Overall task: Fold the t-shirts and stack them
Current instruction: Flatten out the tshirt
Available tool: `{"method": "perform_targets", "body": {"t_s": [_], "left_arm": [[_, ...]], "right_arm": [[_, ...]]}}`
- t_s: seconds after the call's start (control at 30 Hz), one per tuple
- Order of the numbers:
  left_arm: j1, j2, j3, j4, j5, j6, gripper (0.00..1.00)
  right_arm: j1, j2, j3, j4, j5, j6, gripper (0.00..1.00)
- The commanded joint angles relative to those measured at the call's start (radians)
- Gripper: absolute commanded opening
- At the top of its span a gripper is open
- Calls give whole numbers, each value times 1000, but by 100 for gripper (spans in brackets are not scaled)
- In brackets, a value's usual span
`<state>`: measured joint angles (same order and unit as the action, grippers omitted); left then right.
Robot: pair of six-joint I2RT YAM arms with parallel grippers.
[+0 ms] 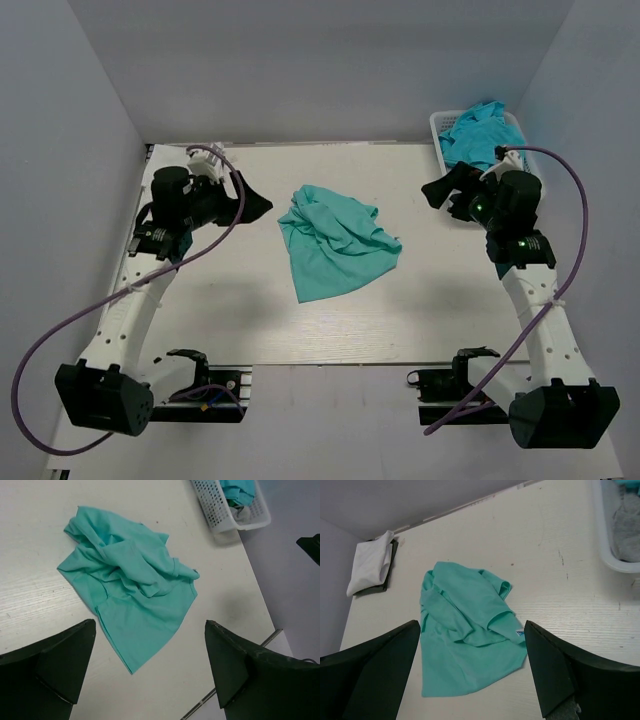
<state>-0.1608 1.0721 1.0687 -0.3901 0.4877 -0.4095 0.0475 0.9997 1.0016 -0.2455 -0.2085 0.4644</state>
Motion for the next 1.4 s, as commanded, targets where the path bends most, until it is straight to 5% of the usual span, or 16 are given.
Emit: {"method": "perform_targets", "body": {"t_s": [0.0,0.17,0.3,0.63,1.07,1.37], "left_arm": [[-11,52,7,-75,57,5,99],[-74,175,-50,-9,28,-51,99],[-224,333,-10,-21,-26,-60,99],[-437,580,-21,-91,-161,-60,99],[-519,689,-9,-248,-388,-69,99],[-589,764,-21,-300,-420,-78,80]], "right_arm": [[2,25,5,3,-75,3,90],[0,42,-69,124,-101,49,90],[3,83,-109,212,-164,-15,90],[46,387,135,71,-151,-150,90],[219,759,405,-20,75,-239,90],[285,942,543,-107,179,-191,84]]}}
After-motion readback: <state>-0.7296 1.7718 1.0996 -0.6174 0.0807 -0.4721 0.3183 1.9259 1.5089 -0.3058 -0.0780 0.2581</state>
